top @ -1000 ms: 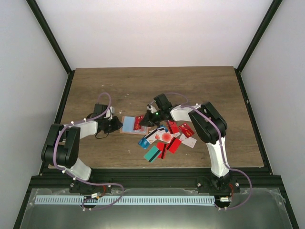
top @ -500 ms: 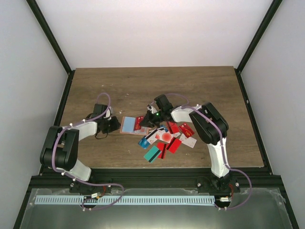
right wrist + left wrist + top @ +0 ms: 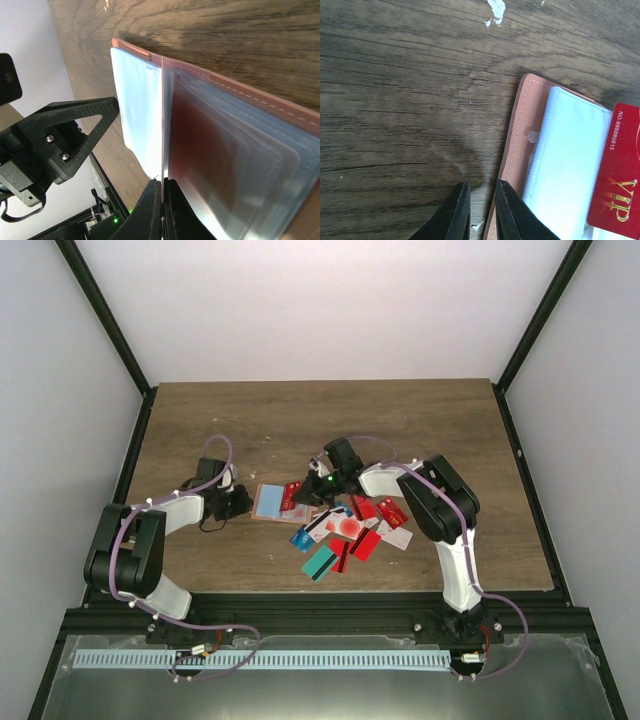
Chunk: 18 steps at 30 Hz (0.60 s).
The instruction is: Put the credit cards into the card holder
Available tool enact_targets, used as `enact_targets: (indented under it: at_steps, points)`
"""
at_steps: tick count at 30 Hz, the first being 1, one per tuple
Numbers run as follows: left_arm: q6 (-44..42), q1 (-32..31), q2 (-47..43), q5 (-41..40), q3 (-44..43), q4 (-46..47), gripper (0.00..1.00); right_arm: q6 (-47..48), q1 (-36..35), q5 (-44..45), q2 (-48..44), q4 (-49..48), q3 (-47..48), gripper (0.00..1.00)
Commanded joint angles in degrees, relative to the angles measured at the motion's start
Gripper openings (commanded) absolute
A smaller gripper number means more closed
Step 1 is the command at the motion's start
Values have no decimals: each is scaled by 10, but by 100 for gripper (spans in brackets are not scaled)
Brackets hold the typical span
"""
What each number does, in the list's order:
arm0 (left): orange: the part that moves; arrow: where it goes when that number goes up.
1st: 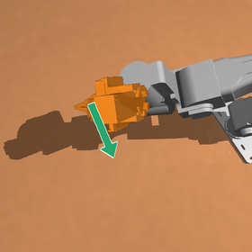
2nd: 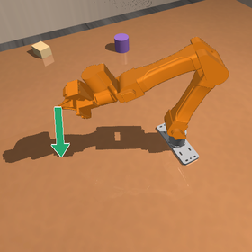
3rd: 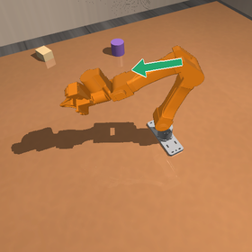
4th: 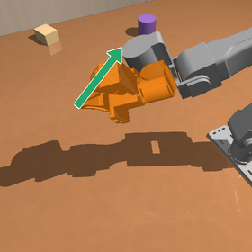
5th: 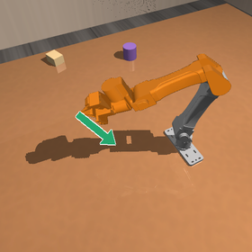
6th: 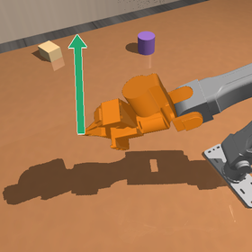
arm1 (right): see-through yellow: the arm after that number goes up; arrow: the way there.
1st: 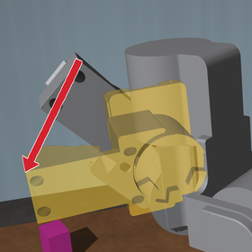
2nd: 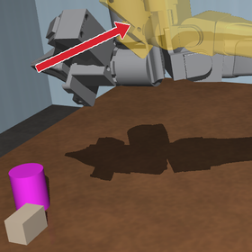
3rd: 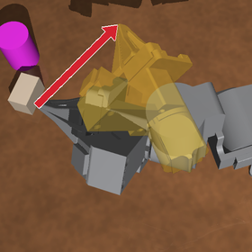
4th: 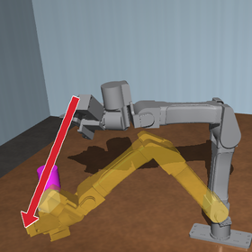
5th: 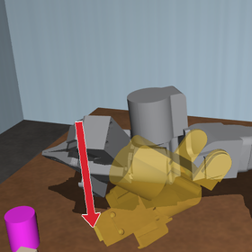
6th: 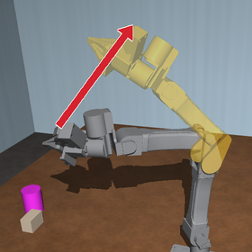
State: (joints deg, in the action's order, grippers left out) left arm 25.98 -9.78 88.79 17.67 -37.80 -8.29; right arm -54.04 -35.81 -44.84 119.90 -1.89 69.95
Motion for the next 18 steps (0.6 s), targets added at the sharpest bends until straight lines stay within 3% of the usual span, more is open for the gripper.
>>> enact_targets:
  at_steps: [1,18]
  points:
    - [-11,0,6,10,5,-1,17,-11,-2,-4,-7,-24,-7,1]
    - [-11,0,13,18,8,1,16,-18,-15,-4,12,-36,-8,1]
